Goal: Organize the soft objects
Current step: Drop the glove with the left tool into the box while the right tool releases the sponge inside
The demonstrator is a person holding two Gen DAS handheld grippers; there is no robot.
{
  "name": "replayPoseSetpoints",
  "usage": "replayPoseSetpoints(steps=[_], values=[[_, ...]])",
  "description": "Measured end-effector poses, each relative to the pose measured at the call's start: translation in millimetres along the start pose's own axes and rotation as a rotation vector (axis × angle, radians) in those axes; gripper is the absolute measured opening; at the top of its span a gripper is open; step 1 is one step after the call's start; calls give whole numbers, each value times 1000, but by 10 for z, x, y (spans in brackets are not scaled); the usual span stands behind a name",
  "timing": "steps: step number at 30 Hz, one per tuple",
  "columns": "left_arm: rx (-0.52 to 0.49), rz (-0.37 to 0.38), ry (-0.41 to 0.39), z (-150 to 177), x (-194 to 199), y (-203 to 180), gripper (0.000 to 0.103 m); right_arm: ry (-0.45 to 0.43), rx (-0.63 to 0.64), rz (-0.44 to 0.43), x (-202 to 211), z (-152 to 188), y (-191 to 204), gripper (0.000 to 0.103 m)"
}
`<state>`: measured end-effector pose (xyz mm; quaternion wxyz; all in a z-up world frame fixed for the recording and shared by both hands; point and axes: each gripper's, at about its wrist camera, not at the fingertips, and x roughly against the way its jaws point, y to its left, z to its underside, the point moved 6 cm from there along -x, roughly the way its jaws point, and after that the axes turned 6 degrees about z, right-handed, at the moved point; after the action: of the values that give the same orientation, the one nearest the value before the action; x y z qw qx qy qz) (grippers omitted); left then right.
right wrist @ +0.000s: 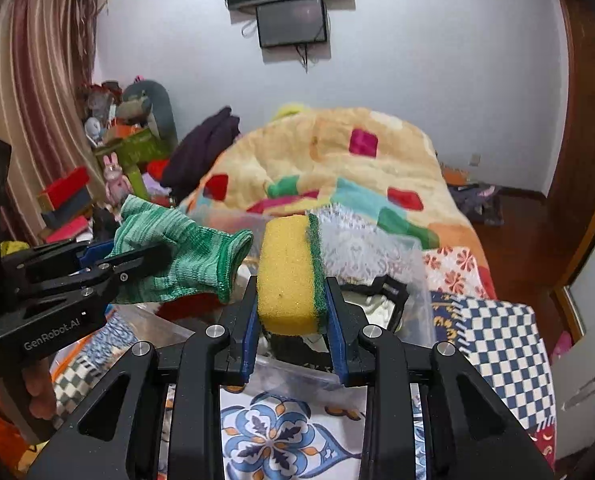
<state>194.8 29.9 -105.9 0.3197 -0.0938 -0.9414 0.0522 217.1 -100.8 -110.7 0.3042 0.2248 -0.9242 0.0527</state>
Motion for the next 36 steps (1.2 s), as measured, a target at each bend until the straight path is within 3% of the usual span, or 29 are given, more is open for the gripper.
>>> replayPoseSetpoints(steps=[7, 9, 11, 14, 16, 19, 30, 32, 36], values=[[-16, 0, 43, 114, -205, -27, 29, 69, 19, 18, -215, 155, -9, 27], [-12, -2, 44, 117, -214, -22, 34, 71, 19, 27, -214, 164, -21, 27], [-2, 0, 45, 123, -207, -9, 46, 79, 28, 33, -203, 167, -19, 28], [23, 5, 38, 137, -163, 26, 62, 81, 43, 60, -191, 157, -33, 39], [29, 10, 33, 139, -132, 35, 62, 69, 53, 69, -140, 148, -19, 55], [22, 7, 22, 139, -43, 22, 63, 47, 68, 77, -59, 120, -23, 56], [-14, 7, -171, -68, 729, -183, 70, -121, 13, 58, 669, -147, -76, 56], [-19, 9, -210, -105, 885, -235, 83, -157, 3, 53, 815, -187, -79, 56], [-31, 11, -289, -139, 1176, -338, 92, -226, -9, 35, 1096, -259, -54, 59]])
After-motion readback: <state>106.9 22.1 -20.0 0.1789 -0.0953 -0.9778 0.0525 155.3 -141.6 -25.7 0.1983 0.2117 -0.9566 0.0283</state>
